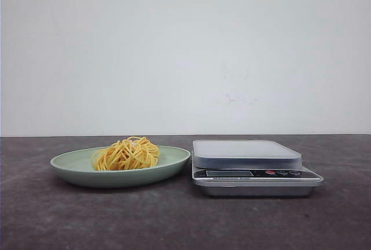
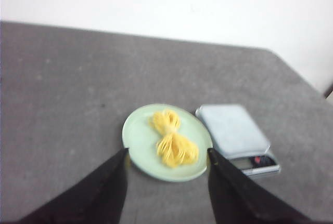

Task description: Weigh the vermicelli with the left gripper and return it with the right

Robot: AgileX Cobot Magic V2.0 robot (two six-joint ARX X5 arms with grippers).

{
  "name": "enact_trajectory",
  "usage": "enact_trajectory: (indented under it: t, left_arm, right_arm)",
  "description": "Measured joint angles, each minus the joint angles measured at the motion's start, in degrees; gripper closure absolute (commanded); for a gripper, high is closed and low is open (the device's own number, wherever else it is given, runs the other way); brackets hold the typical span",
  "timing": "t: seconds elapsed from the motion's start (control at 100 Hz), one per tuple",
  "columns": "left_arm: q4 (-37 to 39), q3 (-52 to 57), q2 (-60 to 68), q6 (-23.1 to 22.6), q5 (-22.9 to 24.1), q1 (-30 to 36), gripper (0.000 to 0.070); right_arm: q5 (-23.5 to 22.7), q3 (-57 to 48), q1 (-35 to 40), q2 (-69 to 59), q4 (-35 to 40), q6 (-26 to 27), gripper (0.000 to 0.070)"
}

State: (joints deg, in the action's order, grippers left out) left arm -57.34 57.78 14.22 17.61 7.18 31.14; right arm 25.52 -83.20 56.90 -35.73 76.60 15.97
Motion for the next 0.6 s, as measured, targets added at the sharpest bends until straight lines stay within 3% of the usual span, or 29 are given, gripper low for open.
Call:
enact_trajectory:
  t: [0.08,0.19,0.25,0.26,0.27,0.34,0.6]
  left_arm:
    - [1.44,0.0,0.0,0.0,0.0,0.0,0.0434]
    - [3.19,0.0,0.0,0.0,-0.02,0.0,0.0434]
    - [3.37,0.0,0.0,0.0,0.15,0.0,0.0459]
    - [3.37,0.0,0.0,0.0,0.2,0.0,0.0477]
    - [3.39,0.0,0.0,-0.02,0.28,0.0,0.0498]
    - [3.52,0.0,0.02,-0.22,0.55,0.0,0.07]
    - [3.93,0.0,0.02,-1.97,1.2,0.0,0.07]
  right_arm:
    - [0.0,7.8,0.0,4.57,-3.69,0.5,0.032]
    - [-0.02,16.79,0.0,8.9,-11.04,0.61,0.0413]
    - [-0.02,20.92,0.0,10.05,-13.9,0.66,0.06]
    - [-0.02,21.55,0.0,10.19,-14.25,0.68,0.0671]
    - [-0.02,22.14,0.0,10.25,-14.71,0.7,0.07]
    - [-0.02,25.77,0.0,10.36,-17.7,0.72,0.069]
    - [-0.02,31.41,0.04,10.19,-27.23,-0.04,0.069]
